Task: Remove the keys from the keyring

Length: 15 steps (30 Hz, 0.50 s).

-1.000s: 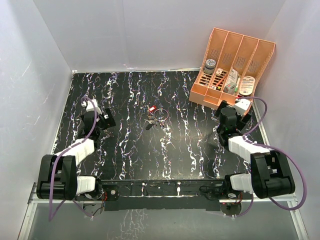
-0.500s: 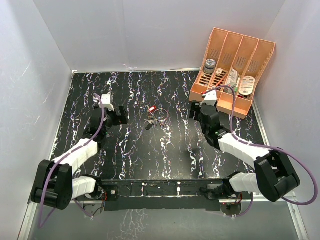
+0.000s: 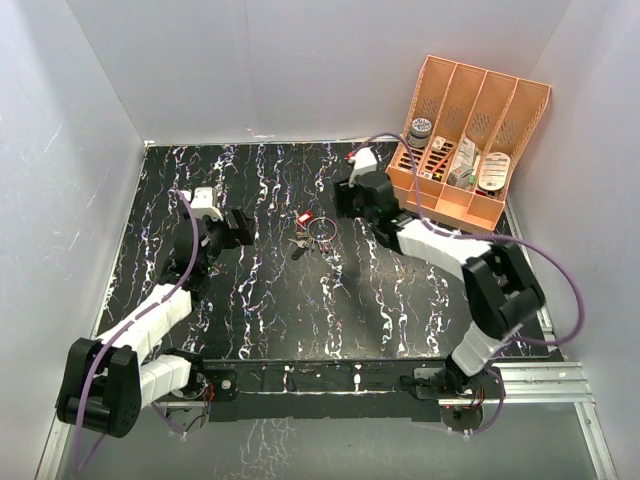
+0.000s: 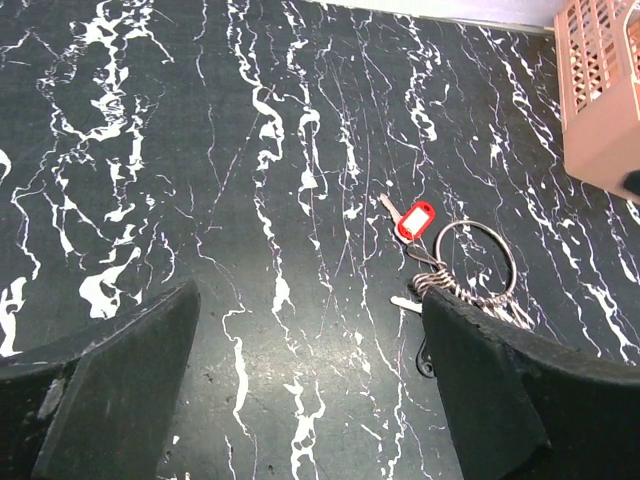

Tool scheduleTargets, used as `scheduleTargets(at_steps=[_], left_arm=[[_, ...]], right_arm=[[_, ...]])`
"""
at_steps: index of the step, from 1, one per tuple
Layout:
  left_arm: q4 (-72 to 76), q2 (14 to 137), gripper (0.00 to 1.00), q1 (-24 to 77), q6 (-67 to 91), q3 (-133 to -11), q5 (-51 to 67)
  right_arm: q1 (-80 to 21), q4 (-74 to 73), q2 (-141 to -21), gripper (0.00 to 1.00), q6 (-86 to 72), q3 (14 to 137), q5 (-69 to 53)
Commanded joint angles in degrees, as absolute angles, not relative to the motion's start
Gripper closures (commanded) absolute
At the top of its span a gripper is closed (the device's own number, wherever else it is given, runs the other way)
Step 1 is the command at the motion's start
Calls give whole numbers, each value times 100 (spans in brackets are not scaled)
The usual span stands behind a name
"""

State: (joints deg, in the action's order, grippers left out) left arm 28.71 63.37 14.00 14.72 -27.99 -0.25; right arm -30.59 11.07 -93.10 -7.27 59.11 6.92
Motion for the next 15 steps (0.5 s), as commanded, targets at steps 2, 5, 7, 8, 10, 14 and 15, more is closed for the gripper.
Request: scheduleTargets(at_steps=[2,5,7,8,10,14,15], left_arm=[[2572,5939,19,1404,1593,-2703,-519],[2575,5737,37,1406,1697,-2566,-707],[2557,5610,52,1401,1827,-2478,-931],[2542,5557,56,1403,1875,-2436,-1026],[2505,5459,60,1403,1918,-2362,-1140],[2542,5183,59,1403,2004,-2165,-1237],[2541,5118,58,1400,2020,-2128,-1276]], right_arm=[[-3409,439,-10437,58,-467,7133,308],[-3558,359,-10766,62,-432,7353,398],[-3620,405,-10898,63,-431,7385,386],[-3636,412,-10951,63,-431,7413,354],[-3658,386,-11076,63,-447,7486,248],[-3721,257,-11362,62,-443,7787,63],[-3745,235,-11441,62,-428,7854,84]])
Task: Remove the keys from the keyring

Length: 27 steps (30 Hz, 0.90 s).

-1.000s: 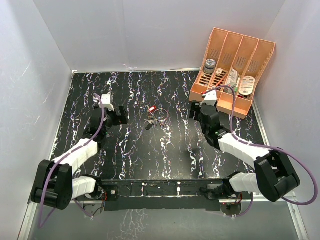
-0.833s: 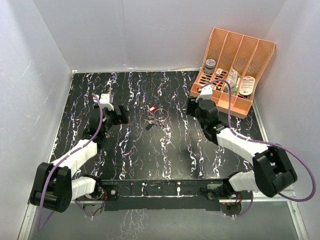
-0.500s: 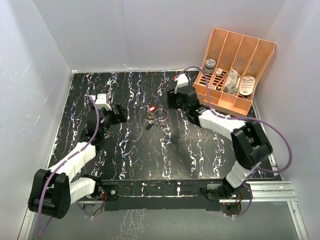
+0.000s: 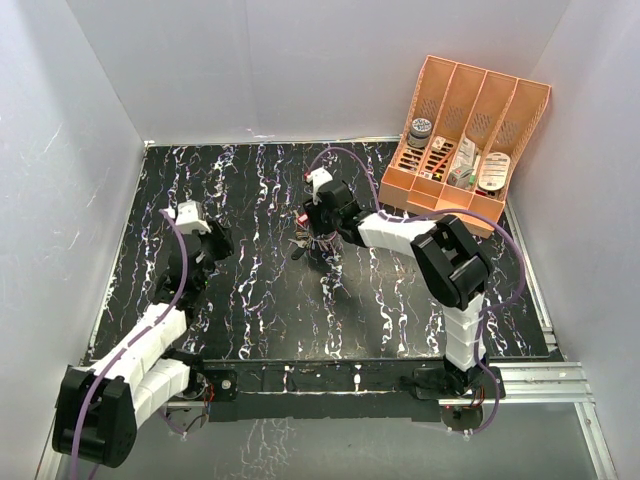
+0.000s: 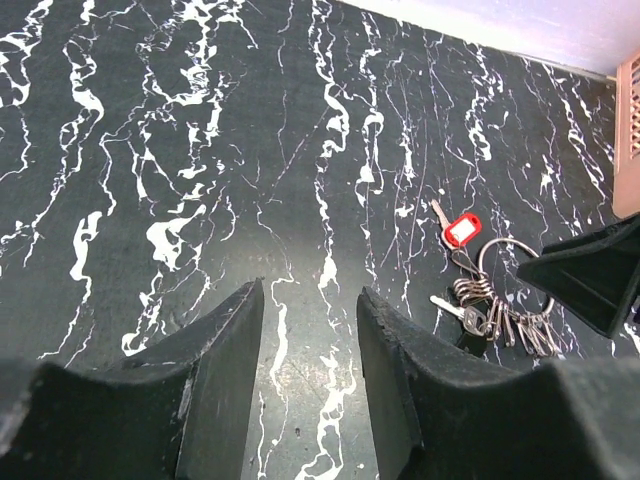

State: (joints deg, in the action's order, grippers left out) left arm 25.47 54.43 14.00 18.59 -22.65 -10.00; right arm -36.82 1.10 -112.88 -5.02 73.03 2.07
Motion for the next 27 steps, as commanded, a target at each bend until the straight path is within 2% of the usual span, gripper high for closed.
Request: scheduleTargets(at_steps=[1,5,13,27], left_arm=[[2524,5082,57,1401,2032,-2107,-1324],[2390,5057,55,1398,2039,-2119,-1403],[2386,5156,58,1405,2086,-2118,-1451],[2442,5263,57,1406,2043,-2096,-1450]], right_arm=[[-3769,229,-11484,61,-415,7931,108],[-3784,252,-11651,59,-382,8167,100],[-3832,73,-12169,58,-439,8775,-31],[-3898,-11,-12591,67,-345,9086,232]])
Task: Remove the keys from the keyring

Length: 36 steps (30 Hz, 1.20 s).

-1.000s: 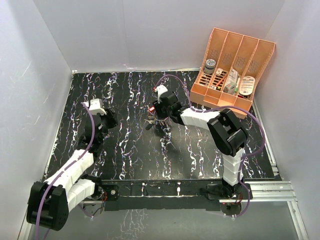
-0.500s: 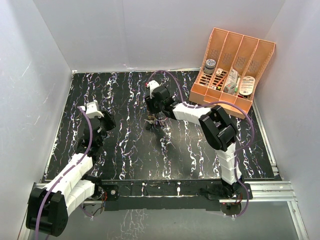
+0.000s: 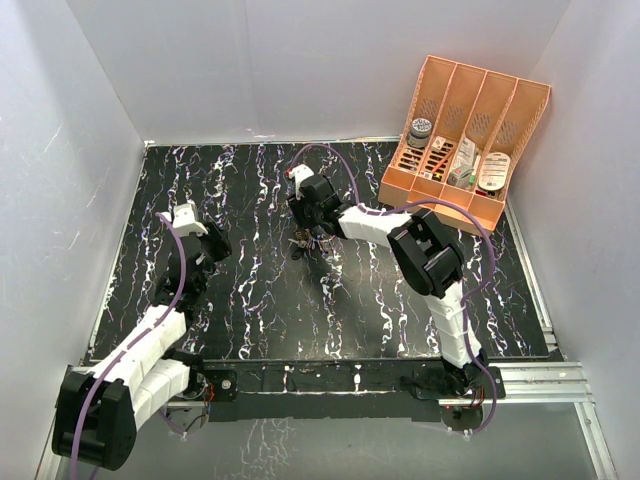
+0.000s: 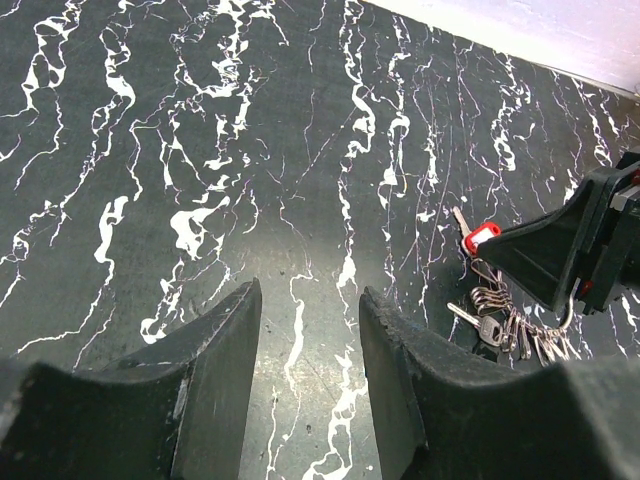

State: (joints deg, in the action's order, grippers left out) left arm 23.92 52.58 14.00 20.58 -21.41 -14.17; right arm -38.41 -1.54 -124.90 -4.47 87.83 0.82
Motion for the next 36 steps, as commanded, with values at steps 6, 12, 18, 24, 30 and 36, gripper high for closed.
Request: scheduleTargets(at_steps=[6,12,18,24,30,36], left_arm=[[2516,5328,57,1403,2039,-2079,-1407],[2561,5382,57,1394,2041,-2079,-1396],[2619,5468,57,1400,2039,-2072,-1339],[2593,5477,57,1399,2013,-2087,-1357],[2607,5441,57,1394,2015,-2074,-1363],[2607,5457,60,1404,2021,-2074,-1329]], right_arm=[[-3932,-33,-12684,67,-285,9176,297],[-3954,-102,-12807,74,-238,9324,311],[-3990,-141,-12929,76,-153,9460,444],[-3985,-237,-13038,79,-71,9498,567],[-3990,-211,-13115,86,-79,9465,536],[-3990,-219,-13033,100,-17,9475,571]])
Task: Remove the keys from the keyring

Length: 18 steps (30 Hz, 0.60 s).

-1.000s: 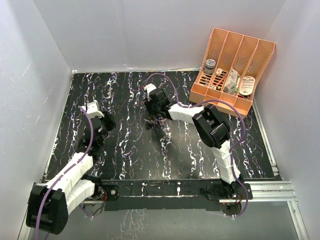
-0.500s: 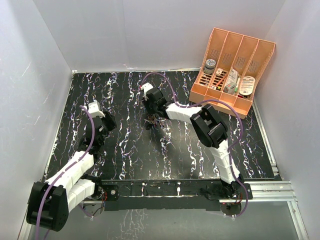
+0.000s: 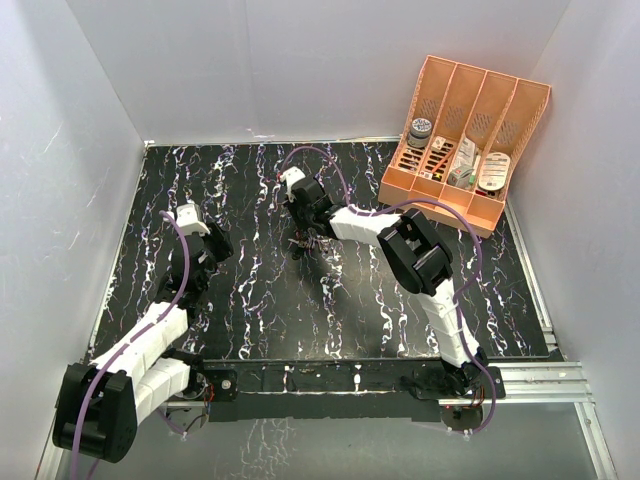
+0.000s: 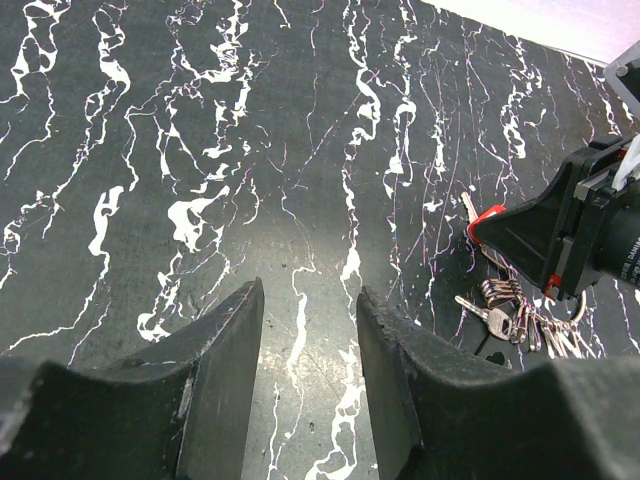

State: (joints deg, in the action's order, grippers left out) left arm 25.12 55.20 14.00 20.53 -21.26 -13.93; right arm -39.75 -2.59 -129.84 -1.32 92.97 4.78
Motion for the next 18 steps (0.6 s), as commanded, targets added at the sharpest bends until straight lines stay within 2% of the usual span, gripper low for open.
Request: scheduleTargets(at_steps=[1,7,14,18], left_arm=[[2603,5450,61,1403,2014,-2079,-1328],[2827,5479,68,1405,1995,-2062,-1052],[3403,5801,80,1404,1677,-2264,202],[3514,6152,81,1400,1610,-2588,689]], right_arm=[[-3997,-232,-12973,100,7,9475,571],[-3996,-154,-12264,100,134,9332,507],[-3999,41,-11295,100,72,9018,476],[-3999,250,-10735,100,-75,8759,432]])
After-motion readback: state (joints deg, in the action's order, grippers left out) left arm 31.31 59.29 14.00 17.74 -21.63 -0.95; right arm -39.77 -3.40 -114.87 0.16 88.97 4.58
